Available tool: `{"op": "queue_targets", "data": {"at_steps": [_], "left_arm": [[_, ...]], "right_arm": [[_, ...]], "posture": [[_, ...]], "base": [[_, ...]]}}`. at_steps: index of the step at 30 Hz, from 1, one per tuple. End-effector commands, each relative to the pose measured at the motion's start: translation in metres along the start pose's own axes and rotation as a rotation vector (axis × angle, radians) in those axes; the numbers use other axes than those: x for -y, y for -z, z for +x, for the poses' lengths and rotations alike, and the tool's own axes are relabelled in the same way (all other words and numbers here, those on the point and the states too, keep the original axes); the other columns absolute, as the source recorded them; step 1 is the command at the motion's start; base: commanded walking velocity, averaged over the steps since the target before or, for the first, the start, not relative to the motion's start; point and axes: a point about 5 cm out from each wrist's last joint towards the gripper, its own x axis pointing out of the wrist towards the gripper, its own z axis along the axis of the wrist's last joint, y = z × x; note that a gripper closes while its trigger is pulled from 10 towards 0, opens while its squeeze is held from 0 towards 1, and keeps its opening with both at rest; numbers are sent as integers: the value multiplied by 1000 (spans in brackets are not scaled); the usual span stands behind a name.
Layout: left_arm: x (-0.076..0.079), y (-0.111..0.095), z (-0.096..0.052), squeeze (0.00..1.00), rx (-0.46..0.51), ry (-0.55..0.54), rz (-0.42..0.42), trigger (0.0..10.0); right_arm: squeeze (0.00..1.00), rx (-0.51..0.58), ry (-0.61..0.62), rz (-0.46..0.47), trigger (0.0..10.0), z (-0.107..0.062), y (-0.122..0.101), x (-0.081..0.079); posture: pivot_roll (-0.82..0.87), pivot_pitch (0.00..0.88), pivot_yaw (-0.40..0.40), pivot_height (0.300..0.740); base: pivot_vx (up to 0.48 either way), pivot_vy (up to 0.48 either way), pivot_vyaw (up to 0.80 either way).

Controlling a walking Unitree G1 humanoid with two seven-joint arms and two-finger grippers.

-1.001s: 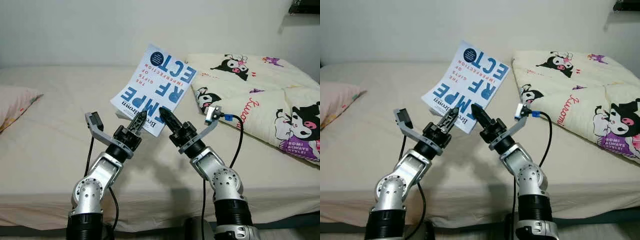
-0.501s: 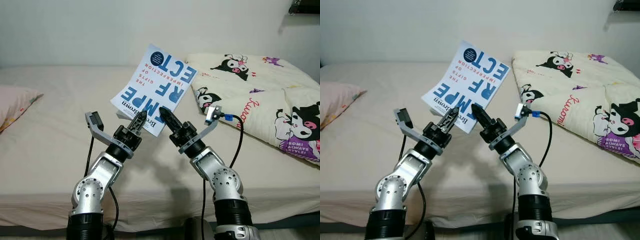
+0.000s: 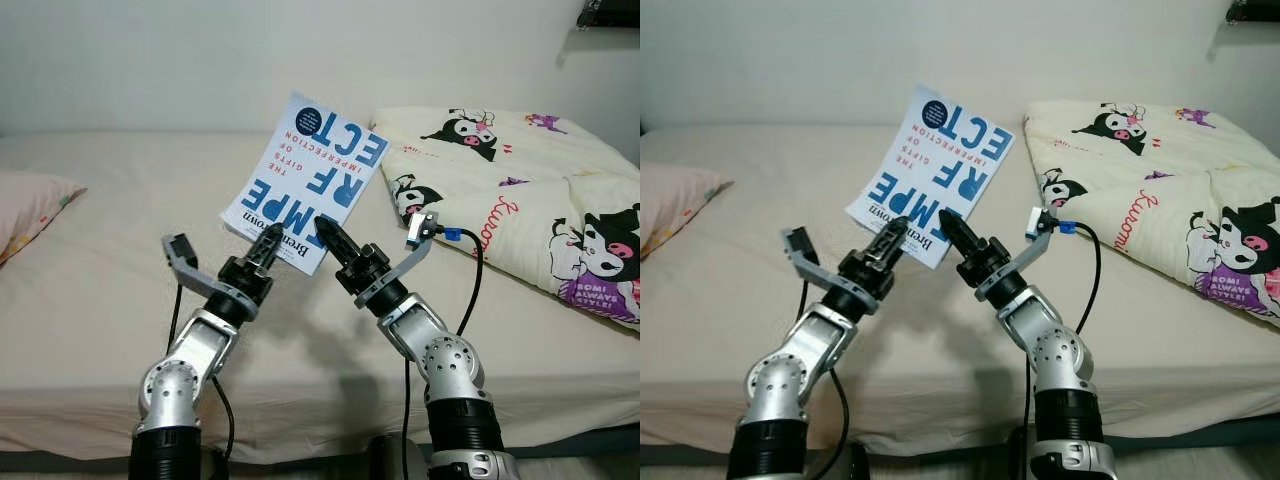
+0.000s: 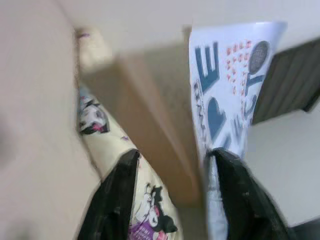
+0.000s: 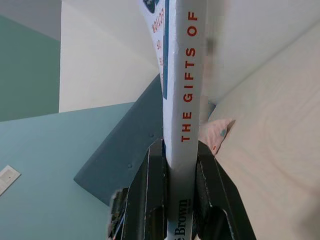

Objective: Clean up the room

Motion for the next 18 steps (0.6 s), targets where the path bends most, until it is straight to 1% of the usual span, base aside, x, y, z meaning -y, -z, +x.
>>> {"op": "queue_targets", "data": {"at_steps": [1, 6, 8, 9, 11, 13, 14, 15, 16, 18], "left_arm": [[-13, 11, -7, 0, 0, -56, -89, 10000], [-14, 11, -10, 0, 0, -45, -136, 10000], [-13, 11, -12, 0, -1, -30, -172, 10000], [-13, 11, -12, 0, -1, -30, -172, 10000], [-10, 12, -12, 0, -3, -3, -214, 10000], [-10, 12, -12, 0, -3, -3, -214, 10000], [-6, 13, -11, 0, 4, 21, -246, 10000], [-6, 13, -11, 0, 4, 21, -246, 10000], [-3, 13, -9, 0, 11, 32, -277, 10000], [-3, 13, -9, 0, 11, 32, -277, 10000]], "right_arm": [[0, 34, -120, 30, 0, 16, 1, -23], [0, 44, -134, 35, 0, 19, -2, -26], [0, 52, -145, 35, 0, 21, -5, -29], [0, 52, -145, 35, 0, 21, -5, -29], [0, 58, -155, 37, 0, 23, -6, -31], [0, 58, -155, 37, 0, 23, -6, -31], [0, 62, -158, 38, 0, 24, -7, -32], [0, 62, -158, 38, 0, 24, -7, -32], [0, 66, -163, 39, 0, 26, -9, -33], [0, 66, -163, 39, 0, 26, -9, -33]], "posture": [[-4, 24, -49, 560], [-4, 25, -52, 560], [-6, 24, -52, 560], [-6, 24, -52, 560], [-7, 25, -53, 560], [-7, 25, -53, 560], [-7, 25, -53, 560], [-7, 25, -53, 560], [-6, 26, -54, 560], [-6, 26, -54, 560]], "base": [[0, 0, 0], [0, 0, 0], [0, 0, 0], [0, 0, 0], [0, 0, 0], [0, 0, 0], [0, 0, 0], [0, 0, 0], [0, 0, 0], [0, 0, 0]]}}
